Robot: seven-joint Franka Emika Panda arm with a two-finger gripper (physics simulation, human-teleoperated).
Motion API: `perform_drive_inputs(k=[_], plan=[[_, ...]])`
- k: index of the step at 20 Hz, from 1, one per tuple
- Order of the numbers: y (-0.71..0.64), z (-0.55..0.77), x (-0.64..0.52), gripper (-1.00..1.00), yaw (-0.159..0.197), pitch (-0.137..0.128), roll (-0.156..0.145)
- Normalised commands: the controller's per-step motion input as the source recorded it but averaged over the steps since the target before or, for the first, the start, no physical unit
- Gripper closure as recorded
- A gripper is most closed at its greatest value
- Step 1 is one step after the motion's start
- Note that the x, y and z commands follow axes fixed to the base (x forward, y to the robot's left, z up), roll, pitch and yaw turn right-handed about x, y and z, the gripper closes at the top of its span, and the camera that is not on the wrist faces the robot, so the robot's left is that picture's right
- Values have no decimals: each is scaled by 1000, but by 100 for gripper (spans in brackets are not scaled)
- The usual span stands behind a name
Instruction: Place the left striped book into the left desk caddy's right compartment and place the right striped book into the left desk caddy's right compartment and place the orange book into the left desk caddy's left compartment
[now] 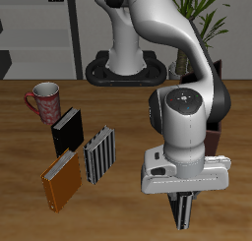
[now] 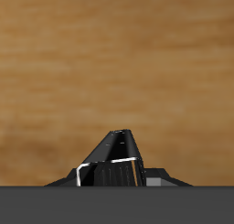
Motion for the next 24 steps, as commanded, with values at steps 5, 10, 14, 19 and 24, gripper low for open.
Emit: perform_drive_inputs(k=[5, 10, 14, 19, 24], plan=[[-45, 236, -100, 100, -31, -20, -6], [-187, 598, -250, 100, -42, -53, -15], [-210, 764, -350, 100, -61, -54, -37], [-166, 825, -398, 100, -101, -52, -53], [-105, 712, -494, 100, -55, -20, -49]])
